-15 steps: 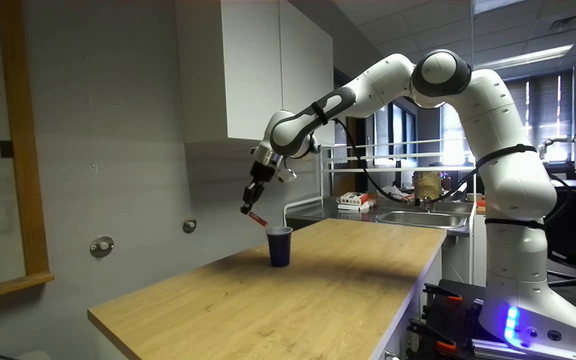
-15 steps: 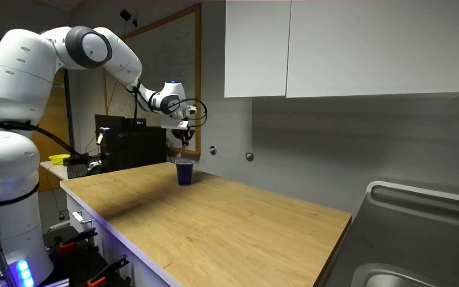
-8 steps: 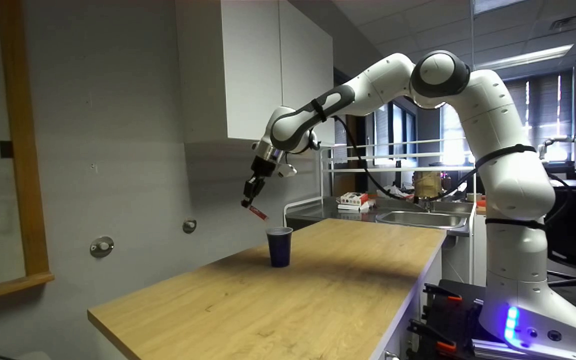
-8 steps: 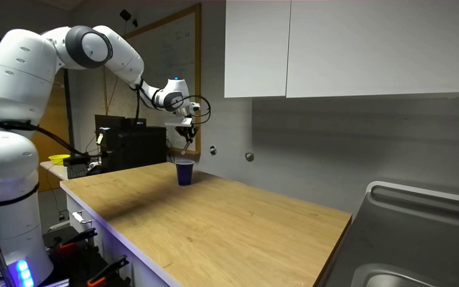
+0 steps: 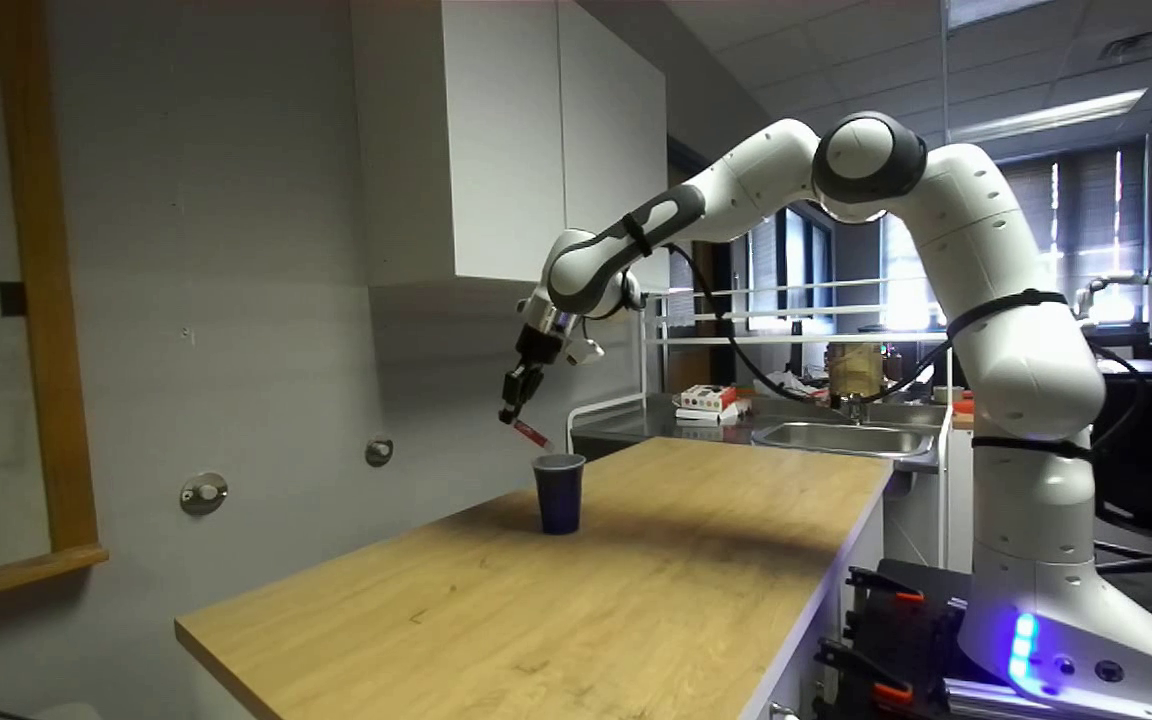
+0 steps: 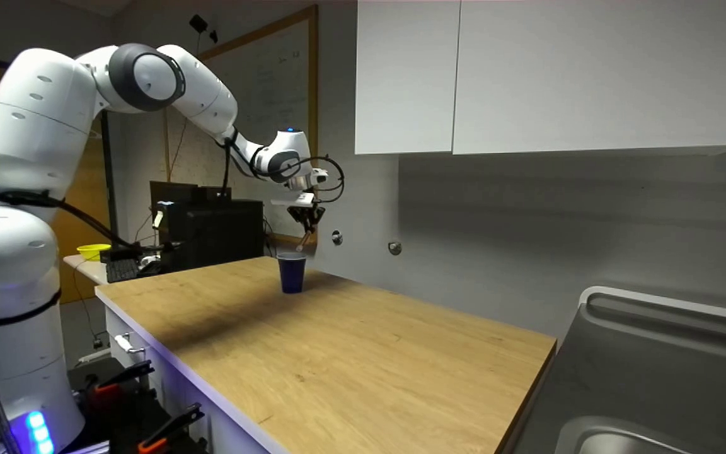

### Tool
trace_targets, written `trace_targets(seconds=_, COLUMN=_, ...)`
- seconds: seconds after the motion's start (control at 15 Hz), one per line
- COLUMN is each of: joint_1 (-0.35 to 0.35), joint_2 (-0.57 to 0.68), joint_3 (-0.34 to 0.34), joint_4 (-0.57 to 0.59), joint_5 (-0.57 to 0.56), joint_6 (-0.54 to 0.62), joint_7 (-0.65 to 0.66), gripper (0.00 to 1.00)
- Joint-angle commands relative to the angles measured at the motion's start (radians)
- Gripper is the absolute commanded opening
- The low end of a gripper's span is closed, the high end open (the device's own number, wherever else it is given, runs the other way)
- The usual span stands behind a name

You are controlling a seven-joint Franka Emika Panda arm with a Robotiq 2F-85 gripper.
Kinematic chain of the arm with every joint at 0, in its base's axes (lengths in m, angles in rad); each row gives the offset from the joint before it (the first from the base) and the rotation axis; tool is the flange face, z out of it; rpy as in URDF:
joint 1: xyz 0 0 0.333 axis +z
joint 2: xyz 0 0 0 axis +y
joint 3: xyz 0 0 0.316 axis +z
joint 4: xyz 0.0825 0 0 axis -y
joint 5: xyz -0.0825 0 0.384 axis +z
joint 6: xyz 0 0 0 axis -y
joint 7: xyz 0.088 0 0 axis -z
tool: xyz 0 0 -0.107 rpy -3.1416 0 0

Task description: Pick up the red marker and put it in the dark blue cup

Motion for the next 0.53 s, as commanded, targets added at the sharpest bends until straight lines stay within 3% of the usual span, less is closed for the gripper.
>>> trace_targets(seconds=0.0, joint_1=-0.005, joint_2=0.029, joint_3=0.004, joint_4=0.015, joint_5=0.034, joint_6=-0.006, joint_7=-0.036, gripper=0.09)
trace_targets(seconds=0.47, joint_1=-0.013, joint_2=0.051, joint_3=0.01, joint_4=0.002, joint_5=0.053, joint_6=0.006, joint_7=-0.041, gripper=0.08)
